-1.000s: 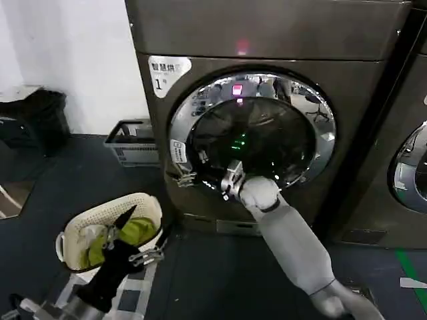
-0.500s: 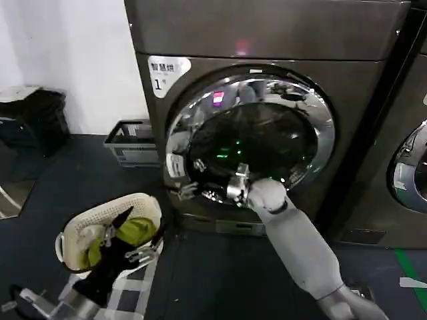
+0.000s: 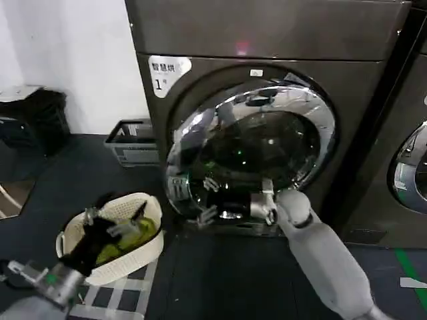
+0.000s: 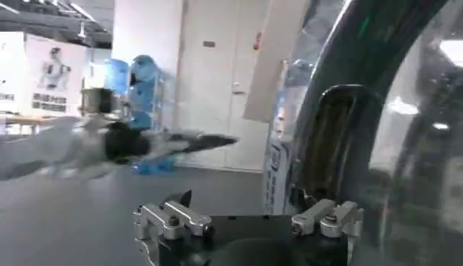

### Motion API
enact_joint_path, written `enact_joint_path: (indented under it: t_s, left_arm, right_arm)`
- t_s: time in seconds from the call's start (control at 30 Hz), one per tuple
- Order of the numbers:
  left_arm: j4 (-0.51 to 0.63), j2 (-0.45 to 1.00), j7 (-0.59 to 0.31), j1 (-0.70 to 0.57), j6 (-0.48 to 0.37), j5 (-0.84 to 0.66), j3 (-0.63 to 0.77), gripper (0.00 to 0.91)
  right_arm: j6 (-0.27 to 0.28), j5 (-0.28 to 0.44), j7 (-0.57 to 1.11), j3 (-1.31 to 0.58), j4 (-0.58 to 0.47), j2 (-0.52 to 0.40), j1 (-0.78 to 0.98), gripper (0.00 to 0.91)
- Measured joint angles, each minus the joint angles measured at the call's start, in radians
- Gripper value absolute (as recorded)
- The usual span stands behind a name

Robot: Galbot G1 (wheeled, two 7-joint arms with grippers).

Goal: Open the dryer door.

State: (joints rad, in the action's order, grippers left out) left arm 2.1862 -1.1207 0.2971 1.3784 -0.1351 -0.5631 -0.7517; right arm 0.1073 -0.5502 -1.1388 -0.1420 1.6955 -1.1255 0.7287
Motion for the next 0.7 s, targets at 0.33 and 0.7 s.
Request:
enact_joint_path:
  t_s: [0.33,0.7]
  left_arm:
    - [-0.194,0.117,-0.03,-0.183,0.025,-0.148,0.076,0.907]
    - [-0.347,0.195,0.053,-0.351,0.047,-0.24,0.253,0.907]
  right_arm:
    - [-0.039,-0.011,-0.113,-0.051,0.061,0.041,0.101,0.907]
    - [-0.054,-0.017,-0.205,-0.14,0.145,0.099,0.21,0.907]
